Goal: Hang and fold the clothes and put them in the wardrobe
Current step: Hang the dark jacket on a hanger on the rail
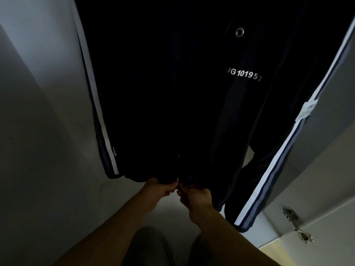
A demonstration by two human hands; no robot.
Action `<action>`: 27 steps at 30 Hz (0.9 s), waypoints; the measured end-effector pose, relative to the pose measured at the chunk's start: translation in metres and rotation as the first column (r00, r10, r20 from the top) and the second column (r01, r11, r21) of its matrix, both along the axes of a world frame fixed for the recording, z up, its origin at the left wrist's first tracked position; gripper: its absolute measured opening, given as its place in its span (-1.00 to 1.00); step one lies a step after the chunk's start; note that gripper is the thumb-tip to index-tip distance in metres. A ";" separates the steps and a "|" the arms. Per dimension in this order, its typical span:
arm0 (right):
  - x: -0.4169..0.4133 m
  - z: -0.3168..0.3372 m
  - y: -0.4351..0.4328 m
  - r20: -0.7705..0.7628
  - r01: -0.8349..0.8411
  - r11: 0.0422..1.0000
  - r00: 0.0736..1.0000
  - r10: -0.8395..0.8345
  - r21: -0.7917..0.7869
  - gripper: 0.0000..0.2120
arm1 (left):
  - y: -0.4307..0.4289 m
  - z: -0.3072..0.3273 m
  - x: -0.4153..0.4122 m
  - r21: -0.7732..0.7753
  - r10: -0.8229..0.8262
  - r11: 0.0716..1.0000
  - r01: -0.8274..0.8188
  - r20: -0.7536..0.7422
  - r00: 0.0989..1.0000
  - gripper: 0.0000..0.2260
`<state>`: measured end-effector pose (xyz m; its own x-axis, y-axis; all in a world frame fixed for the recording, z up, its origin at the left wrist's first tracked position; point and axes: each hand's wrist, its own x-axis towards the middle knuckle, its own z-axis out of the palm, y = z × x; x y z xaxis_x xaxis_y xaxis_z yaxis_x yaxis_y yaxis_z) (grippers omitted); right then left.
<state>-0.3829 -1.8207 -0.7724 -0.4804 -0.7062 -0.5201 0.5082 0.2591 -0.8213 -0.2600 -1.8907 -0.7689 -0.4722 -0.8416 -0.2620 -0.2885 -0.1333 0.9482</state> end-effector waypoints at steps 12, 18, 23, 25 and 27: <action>-0.002 -0.006 0.007 -0.950 -0.314 0.899 -0.027 0.312 0.305 -0.59 | -0.017 -0.003 0.012 0.077 -0.083 0.992 0.097 -0.172 0.982 -0.69; -0.017 0.002 0.003 -0.951 -0.312 0.913 -0.241 0.193 0.264 -0.64 | -0.023 -0.001 0.019 0.076 -0.054 0.995 0.067 -0.156 0.986 -0.64; -0.016 0.002 -0.002 -0.985 -0.435 0.884 -0.111 0.135 0.170 -0.79 | -0.027 0.004 0.022 0.024 -0.097 0.995 0.101 -0.130 0.987 -0.67; -0.016 0.003 -0.002 -0.984 -0.484 0.859 -0.024 0.174 0.164 -0.76 | -0.029 0.006 0.025 0.024 -0.120 0.992 0.124 -0.119 0.986 -0.67; -0.016 0.001 -0.003 -0.980 -0.505 0.846 -0.008 0.197 0.174 -0.74 | -0.032 0.007 0.029 0.043 -0.131 0.990 0.137 -0.106 0.986 -0.67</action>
<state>-0.3990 -1.8238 -0.7710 -0.0889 -0.9498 0.3001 -0.8436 -0.0884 -0.5296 -0.2315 -1.9222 -0.7619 -0.6064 -0.7559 -0.2466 -0.2084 -0.1482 0.9667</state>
